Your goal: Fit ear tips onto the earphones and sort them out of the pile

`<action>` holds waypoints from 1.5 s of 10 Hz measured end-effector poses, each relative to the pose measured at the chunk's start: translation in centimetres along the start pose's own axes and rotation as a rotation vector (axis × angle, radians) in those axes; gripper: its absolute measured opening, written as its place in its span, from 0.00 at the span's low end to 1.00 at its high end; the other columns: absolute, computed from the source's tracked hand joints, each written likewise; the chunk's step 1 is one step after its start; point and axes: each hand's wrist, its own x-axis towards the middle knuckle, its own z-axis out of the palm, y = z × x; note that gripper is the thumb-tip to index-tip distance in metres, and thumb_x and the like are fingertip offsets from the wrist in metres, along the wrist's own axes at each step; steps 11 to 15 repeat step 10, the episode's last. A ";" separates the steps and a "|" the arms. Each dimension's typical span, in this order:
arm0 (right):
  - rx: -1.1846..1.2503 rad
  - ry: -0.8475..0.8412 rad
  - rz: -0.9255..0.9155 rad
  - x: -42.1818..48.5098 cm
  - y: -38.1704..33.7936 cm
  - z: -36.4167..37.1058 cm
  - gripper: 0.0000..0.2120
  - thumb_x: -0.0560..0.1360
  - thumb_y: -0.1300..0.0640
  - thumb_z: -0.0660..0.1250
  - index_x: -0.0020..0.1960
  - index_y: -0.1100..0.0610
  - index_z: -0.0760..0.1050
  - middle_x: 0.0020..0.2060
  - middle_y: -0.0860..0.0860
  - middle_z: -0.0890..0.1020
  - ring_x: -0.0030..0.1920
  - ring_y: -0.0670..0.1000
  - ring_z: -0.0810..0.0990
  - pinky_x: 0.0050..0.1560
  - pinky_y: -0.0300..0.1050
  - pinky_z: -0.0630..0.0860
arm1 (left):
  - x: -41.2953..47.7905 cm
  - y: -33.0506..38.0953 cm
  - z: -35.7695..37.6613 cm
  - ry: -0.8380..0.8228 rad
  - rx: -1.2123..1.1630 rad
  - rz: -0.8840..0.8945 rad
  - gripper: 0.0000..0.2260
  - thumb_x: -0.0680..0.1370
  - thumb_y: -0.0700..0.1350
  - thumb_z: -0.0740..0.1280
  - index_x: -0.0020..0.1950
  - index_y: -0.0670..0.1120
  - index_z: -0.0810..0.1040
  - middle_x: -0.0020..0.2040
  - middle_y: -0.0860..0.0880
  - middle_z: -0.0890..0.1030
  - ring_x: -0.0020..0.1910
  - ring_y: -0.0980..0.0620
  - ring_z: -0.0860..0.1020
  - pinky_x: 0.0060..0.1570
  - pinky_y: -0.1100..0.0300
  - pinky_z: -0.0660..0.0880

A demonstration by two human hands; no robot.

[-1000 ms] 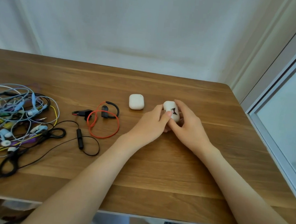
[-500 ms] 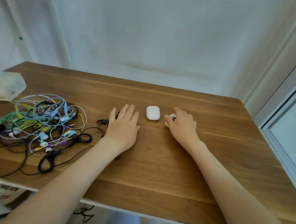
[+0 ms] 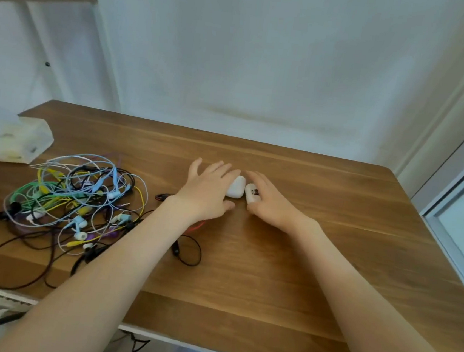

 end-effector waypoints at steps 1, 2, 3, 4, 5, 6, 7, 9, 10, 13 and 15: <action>-0.044 0.060 0.010 0.0 0.4 -0.3 0.35 0.74 0.63 0.63 0.77 0.55 0.52 0.77 0.51 0.55 0.77 0.51 0.51 0.73 0.44 0.52 | 1.9 0.1 -0.3 -0.127 -0.008 0.026 0.27 0.82 0.50 0.58 0.78 0.50 0.53 0.78 0.51 0.55 0.77 0.52 0.52 0.73 0.45 0.40; -0.080 0.140 0.021 0.1 0.7 -0.5 0.31 0.75 0.59 0.66 0.75 0.57 0.58 0.73 0.52 0.62 0.73 0.53 0.58 0.69 0.43 0.57 | 2.9 -0.4 -0.6 -0.131 -0.065 0.009 0.21 0.81 0.47 0.59 0.74 0.48 0.61 0.73 0.48 0.65 0.72 0.48 0.63 0.73 0.46 0.47; -0.048 0.158 0.011 0.6 0.2 -0.1 0.31 0.74 0.60 0.69 0.73 0.57 0.62 0.71 0.51 0.65 0.70 0.51 0.63 0.62 0.35 0.58 | 3.0 -1.1 -1.4 -0.170 -0.102 -0.016 0.22 0.80 0.48 0.62 0.72 0.48 0.63 0.69 0.47 0.66 0.69 0.45 0.66 0.73 0.47 0.50; -0.029 0.137 -0.009 1.5 -1.0 0.9 0.31 0.73 0.61 0.70 0.73 0.57 0.63 0.71 0.51 0.66 0.70 0.51 0.64 0.61 0.35 0.58 | 2.5 -3.3 -2.0 -0.203 -0.245 -0.045 0.22 0.79 0.48 0.63 0.73 0.50 0.65 0.67 0.49 0.69 0.66 0.45 0.70 0.68 0.49 0.64; -0.038 0.136 -0.041 2.4 -2.4 2.2 0.30 0.73 0.63 0.70 0.73 0.57 0.64 0.71 0.52 0.66 0.71 0.52 0.64 0.65 0.37 0.58 | 2.3 -5.5 -2.5 -0.194 -0.420 -0.072 0.18 0.80 0.45 0.62 0.70 0.49 0.70 0.65 0.50 0.75 0.61 0.51 0.75 0.62 0.55 0.71; -0.029 0.147 -0.054 3.6 -4.0 3.7 0.30 0.73 0.64 0.69 0.73 0.58 0.64 0.72 0.53 0.66 0.72 0.53 0.63 0.67 0.39 0.58 | 2.2 -7.4 -2.4 -0.212 -0.388 -0.120 0.15 0.81 0.46 0.60 0.67 0.50 0.74 0.62 0.51 0.79 0.61 0.52 0.74 0.59 0.59 0.68; -0.040 0.141 -0.084 4.4 -4.8 4.7 0.30 0.73 0.64 0.69 0.73 0.59 0.64 0.71 0.54 0.66 0.72 0.54 0.63 0.67 0.38 0.58 | 1.8 -8.5 -2.2 -0.225 -0.444 -0.174 0.13 0.81 0.47 0.60 0.65 0.52 0.74 0.43 0.54 0.84 0.48 0.55 0.77 0.51 0.58 0.71; -0.087 0.034 -0.157 5.1 -4.9 4.3 0.32 0.74 0.61 0.69 0.75 0.58 0.61 0.76 0.54 0.59 0.76 0.52 0.55 0.69 0.36 0.50 | 1.6 -9.0 -1.7 -0.162 -0.479 -0.186 0.13 0.80 0.49 0.61 0.65 0.51 0.74 0.59 0.49 0.81 0.60 0.52 0.75 0.59 0.57 0.70; -0.111 0.033 -0.148 4.8 -5.0 3.7 0.33 0.75 0.59 0.68 0.76 0.55 0.59 0.77 0.54 0.57 0.77 0.53 0.51 0.74 0.45 0.50 | 2.4 -8.3 -1.8 -0.029 -0.456 -0.202 0.14 0.81 0.48 0.59 0.65 0.48 0.74 0.63 0.48 0.77 0.62 0.50 0.73 0.55 0.59 0.67; -0.111 0.033 -0.148 4.8 -5.0 3.7 0.33 0.75 0.59 0.68 0.76 0.55 0.59 0.77 0.54 0.57 0.77 0.53 0.51 0.74 0.45 0.50 | 2.4 -8.3 -1.8 -0.029 -0.456 -0.202 0.14 0.81 0.48 0.59 0.65 0.48 0.74 0.63 0.48 0.77 0.62 0.50 0.73 0.55 0.59 0.67; -0.111 0.033 -0.148 4.8 -5.0 3.7 0.33 0.75 0.59 0.68 0.76 0.55 0.59 0.77 0.54 0.57 0.77 0.53 0.51 0.74 0.45 0.50 | 2.4 -8.3 -1.8 -0.029 -0.456 -0.202 0.14 0.81 0.48 0.59 0.65 0.48 0.74 0.63 0.48 0.77 0.62 0.50 0.73 0.55 0.59 0.67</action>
